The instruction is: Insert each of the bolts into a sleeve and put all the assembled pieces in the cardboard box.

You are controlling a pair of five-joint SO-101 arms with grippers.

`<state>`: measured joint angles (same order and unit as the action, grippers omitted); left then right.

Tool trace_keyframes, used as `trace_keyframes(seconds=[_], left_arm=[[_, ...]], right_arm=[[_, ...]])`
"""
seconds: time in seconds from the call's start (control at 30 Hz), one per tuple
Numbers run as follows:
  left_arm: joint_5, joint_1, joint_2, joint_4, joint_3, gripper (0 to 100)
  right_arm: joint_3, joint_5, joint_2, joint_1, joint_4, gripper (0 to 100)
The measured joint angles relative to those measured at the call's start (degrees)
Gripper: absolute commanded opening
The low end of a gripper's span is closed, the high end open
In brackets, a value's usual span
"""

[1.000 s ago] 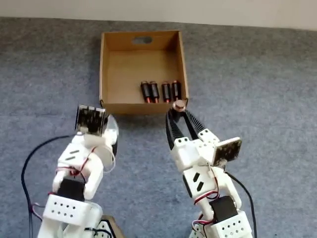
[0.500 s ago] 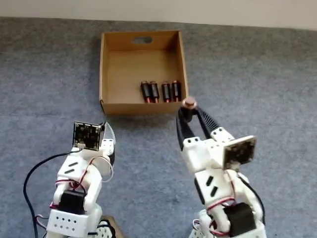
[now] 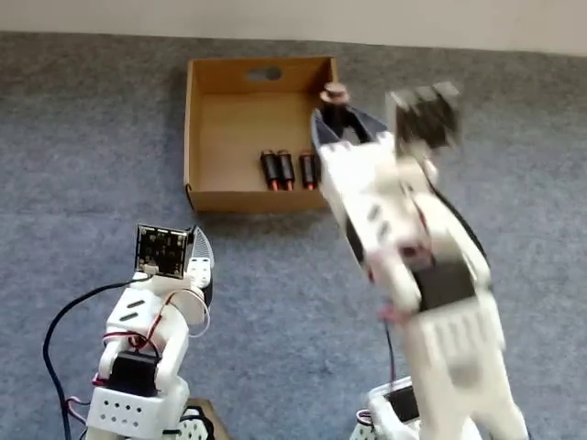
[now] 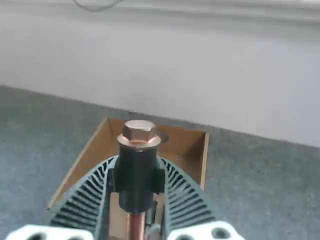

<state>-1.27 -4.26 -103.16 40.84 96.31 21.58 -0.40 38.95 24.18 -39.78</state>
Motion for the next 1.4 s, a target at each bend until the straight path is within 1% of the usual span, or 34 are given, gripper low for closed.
trace_keyframes(seconds=[0.13, 0.27, 0.4, 0.5, 0.8, 1.03, 1.13, 1.23, 1.3, 1.4], left_arm=[[0.0, 0.0, 0.0, 1.2, 0.0, 1], [0.0, 0.0, 0.0, 1.4, 0.0, 1], [0.0, 0.0, 0.0, 1.4, 0.0, 1], [0.0, 0.0, 0.0, 1.4, 0.0, 1], [0.0, 0.0, 0.0, 1.4, 0.0, 1], [0.0, 0.3, 0.0, 1.4, 0.0, 1], [0.1, 4.2, 0.0, 1.4, 0.0, 1], [-0.3, 11.6, -0.1, 1.4, -0.1, 1], [-3.4, 16.7, -0.1, 1.4, -0.2, 1], [-11.3, 24.4, -0.1, 1.4, -0.2, 1]], right_arm=[[-9.0, 0.0, -15.3, 0.0, -1.5, 0.5], [-19.0, 0.0, -28.5, 0.0, -8.8, 0.5], [-29.3, -5.7, -39.6, 0.1, -17.6, 0.5], [-36.7, -10.3, -47.1, 0.1, -21.1, 0.5], [-55.6, -12.5, -66.4, 0.0, -21.8, 0.5], [-69.7, -12.5, -79.0, 2.6, -22.1, 0.5], [-72.4, -12.5, -82.5, 4.2, -22.1, 0.5], [-72.8, -12.5, -84.1, 5.5, -22.1, 0.5], [-72.8, -12.5, -84.7, 6.1, -22.1, 0.5], [-72.8, -12.7, -84.8, 6.9, -22.1, 0.5]])
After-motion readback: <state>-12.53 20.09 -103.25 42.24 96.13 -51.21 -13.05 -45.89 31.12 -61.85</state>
